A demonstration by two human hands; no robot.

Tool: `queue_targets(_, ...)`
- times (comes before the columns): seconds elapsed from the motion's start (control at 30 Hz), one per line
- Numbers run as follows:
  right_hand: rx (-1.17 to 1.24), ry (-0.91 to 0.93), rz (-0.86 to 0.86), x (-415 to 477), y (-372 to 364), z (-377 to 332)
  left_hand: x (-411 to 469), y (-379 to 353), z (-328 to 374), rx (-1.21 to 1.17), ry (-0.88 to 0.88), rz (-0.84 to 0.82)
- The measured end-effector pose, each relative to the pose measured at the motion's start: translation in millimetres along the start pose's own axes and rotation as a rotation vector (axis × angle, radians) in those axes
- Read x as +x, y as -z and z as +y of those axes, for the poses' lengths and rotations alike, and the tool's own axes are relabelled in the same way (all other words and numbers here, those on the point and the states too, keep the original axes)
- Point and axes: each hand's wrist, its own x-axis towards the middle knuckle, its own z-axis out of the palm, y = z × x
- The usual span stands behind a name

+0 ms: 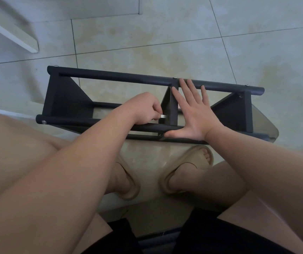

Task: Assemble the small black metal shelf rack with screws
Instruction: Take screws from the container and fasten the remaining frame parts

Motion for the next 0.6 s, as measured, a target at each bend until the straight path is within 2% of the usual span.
queue_targets(0.13,-0.006,0.005,-0.003,0,0,0,4,-2,2,0.001,0.006,0.012)
queue_targets(0.27,-0.007,0.005,-0.002,1,0,0,6,-10,6,-0.252,0.100,-0.025)
queue_targets(0.37,-0.013,0.006,-0.003,1,0,1,7,-18,8,-0.434,0.168,0.007)
queue_targets(0.6,-0.015,0.005,0.002,-1,-3,0,4,-24,10,-0.529,0.224,0.123)
